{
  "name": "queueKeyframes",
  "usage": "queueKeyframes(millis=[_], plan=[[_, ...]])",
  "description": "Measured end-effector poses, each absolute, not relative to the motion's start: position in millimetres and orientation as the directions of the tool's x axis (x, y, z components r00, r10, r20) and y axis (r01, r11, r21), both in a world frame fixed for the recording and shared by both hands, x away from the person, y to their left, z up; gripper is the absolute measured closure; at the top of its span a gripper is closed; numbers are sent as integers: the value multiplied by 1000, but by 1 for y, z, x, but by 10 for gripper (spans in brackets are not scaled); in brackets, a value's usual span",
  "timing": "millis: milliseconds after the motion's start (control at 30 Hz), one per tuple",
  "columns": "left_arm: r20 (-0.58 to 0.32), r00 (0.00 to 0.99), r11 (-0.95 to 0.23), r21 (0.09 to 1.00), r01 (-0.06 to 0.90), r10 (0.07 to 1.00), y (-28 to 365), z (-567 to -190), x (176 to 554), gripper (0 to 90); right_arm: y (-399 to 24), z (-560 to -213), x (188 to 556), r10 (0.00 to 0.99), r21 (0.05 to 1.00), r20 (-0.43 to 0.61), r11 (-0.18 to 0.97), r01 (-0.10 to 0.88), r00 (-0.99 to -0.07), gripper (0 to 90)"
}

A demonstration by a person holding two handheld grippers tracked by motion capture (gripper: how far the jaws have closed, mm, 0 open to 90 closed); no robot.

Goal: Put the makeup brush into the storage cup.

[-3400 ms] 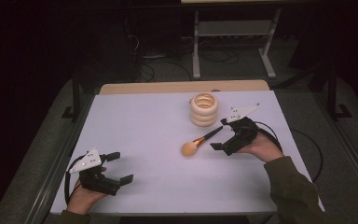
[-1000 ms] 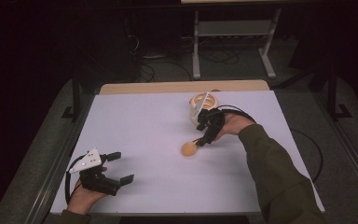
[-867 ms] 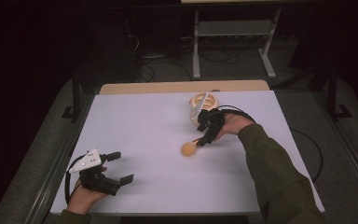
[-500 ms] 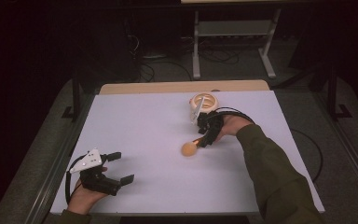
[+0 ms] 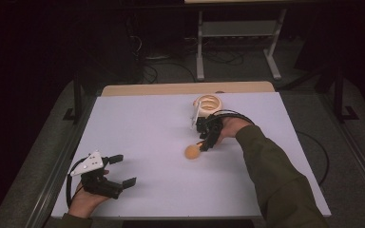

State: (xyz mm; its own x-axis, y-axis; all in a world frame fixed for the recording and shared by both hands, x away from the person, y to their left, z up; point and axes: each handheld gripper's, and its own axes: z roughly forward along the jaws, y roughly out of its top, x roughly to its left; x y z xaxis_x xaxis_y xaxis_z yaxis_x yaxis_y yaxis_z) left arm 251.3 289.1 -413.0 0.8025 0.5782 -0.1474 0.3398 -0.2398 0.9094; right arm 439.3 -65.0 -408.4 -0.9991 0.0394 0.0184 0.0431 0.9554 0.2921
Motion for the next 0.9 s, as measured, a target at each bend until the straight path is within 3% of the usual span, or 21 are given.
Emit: queueKeyframes(millis=[900], plan=[[-148,803,-239,910,339,577,289,-413,251,0,-68,-412,441,30,261,57,964,44,-998,481]])
